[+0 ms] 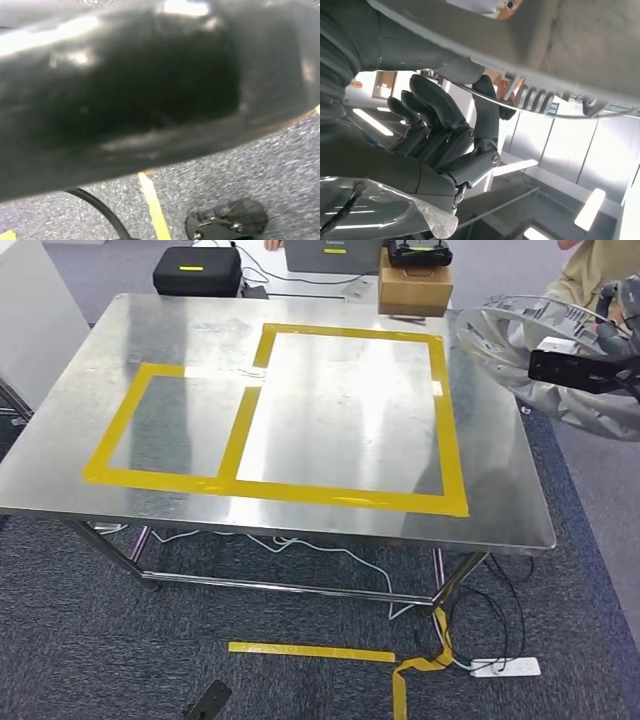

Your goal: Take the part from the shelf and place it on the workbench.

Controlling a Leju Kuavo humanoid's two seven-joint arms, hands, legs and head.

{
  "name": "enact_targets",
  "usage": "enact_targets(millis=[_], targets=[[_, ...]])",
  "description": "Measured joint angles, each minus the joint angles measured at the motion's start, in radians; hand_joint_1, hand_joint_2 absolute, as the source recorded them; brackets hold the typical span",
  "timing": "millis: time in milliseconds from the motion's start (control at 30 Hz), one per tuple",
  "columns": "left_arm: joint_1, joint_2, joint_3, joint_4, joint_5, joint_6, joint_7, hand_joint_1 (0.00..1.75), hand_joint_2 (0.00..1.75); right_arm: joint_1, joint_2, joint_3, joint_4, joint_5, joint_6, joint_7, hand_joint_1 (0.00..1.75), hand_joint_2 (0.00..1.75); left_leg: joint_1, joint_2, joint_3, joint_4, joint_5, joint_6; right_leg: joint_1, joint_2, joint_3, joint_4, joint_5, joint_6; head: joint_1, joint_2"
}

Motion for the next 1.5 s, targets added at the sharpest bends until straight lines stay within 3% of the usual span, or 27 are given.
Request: enact_targets(millis=[100,133,167,200,267,300,333,400,733,967,1200,1333,1500], targets=[[0.004,-0.003,0.000,0.000,0.000,0.002,-0.001,0.00,0.00,0.002,-0.001,0.001,0.001,0.000,0.009,-0.001,1.75,1.75,0.001,-0.004,0.011,-0.009,-0.005,0.004,0.000,-0.002,-0.104,0.189,-0.074,0.004,0.003,0.000],[0.007,-0.004,0.001,0.000,0.001,0.002,-0.002,0.00,0.00,0.006,-0.001,0.002,0.002,-0.003,0.016,-0.002,1.75,1.75,0.001,-0.005,0.016,-0.008,-0.010,0.005,0.000,-0.002,-0.130,0.230,-0.077,0.005,0.002,0.000],[0.011,-0.004,0.001,0.000,0.002,0.003,-0.002,0.00,0.00,0.010,-0.002,0.004,0.002,-0.006,0.022,-0.003,1.75,1.75,0.001,-0.006,0.023,-0.008,-0.015,0.004,0.000,-0.002,-0.140,0.233,-0.058,0.006,0.003,0.000],[0.014,-0.004,0.002,0.000,0.003,0.004,-0.003,0.00,0.00,0.011,-0.005,0.005,0.002,-0.009,0.029,-0.004,1.75,1.75,0.001,-0.007,0.030,-0.007,-0.020,0.003,-0.001,-0.002,-0.132,0.197,-0.016,0.006,0.003,0.000],[0.016,-0.004,0.004,0.000,0.004,0.004,-0.005,0.00,0.00,0.007,-0.013,0.005,0.002,-0.014,0.037,-0.006,1.75,1.75,0.000,-0.011,0.041,-0.004,-0.031,-0.003,0.000,-0.006,-0.087,0.067,0.076,0.006,0.003,0.000],[0.017,-0.004,0.005,0.000,0.004,0.004,-0.006,0.00,0.00,0.003,-0.018,0.006,0.002,-0.017,0.039,-0.006,1.75,1.75,-0.002,-0.012,0.042,0.000,-0.035,-0.007,0.001,-0.007,-0.063,0.012,0.100,0.004,0.003,0.000],[0.017,-0.003,0.005,0.000,0.004,0.004,-0.007,0.00,0.00,0.000,-0.021,0.005,0.001,-0.019,0.041,-0.006,1.75,1.75,-0.004,-0.013,0.039,0.006,-0.038,-0.009,0.003,-0.008,-0.047,-0.023,0.106,0.000,0.002,0.000],[0.019,-0.002,0.007,0.000,0.005,0.004,-0.008,0.00,0.00,-0.005,-0.025,0.004,0.000,-0.028,0.048,-0.004,1.75,1.75,-0.007,-0.014,0.031,0.015,-0.037,-0.010,0.004,-0.005,-0.034,-0.041,0.095,-0.006,0.002,0.000],[0.022,0.008,0.014,0.000,0.009,0.005,-0.015,0.00,0.00,-0.038,-0.065,0.001,-0.036,-0.072,0.115,0.008,1.75,1.75,-0.007,-0.011,0.034,0.003,-0.033,-0.011,0.006,0.001,-0.038,-0.042,0.089,-0.019,0.001,0.000],[0.022,0.010,0.018,0.000,0.007,0.005,-0.016,0.00,0.00,-0.052,-0.097,0.001,-0.068,-0.089,0.115,0.016,1.75,1.75,-0.006,-0.010,0.034,0.003,-0.031,-0.020,0.006,0.000,-0.037,-0.041,0.091,-0.021,0.002,0.000],[0.023,0.013,0.025,0.000,0.007,0.006,-0.016,0.00,0.00,-0.040,-0.113,0.001,-0.091,-0.104,0.102,0.028,1.75,1.75,-0.009,-0.010,0.033,0.005,-0.031,-0.020,0.004,0.000,-0.036,-0.041,0.093,-0.021,0.002,0.000],[0.024,0.019,0.031,0.000,0.008,0.007,-0.015,0.00,0.00,0.005,-0.089,-0.002,-0.087,-0.073,0.037,0.051,1.75,1.75,-0.009,-0.010,0.033,0.005,-0.031,-0.020,0.004,0.001,-0.035,-0.042,0.093,-0.020,0.002,0.000],[0.018,0.031,0.038,0.000,0.003,0.001,-0.010,0.00,0.00,0.059,0.020,-0.017,-0.014,0.025,-0.040,0.070,1.75,1.75,-0.009,-0.009,0.034,0.005,-0.031,-0.020,0.004,0.002,-0.035,-0.042,0.093,-0.020,0.002,0.000]])
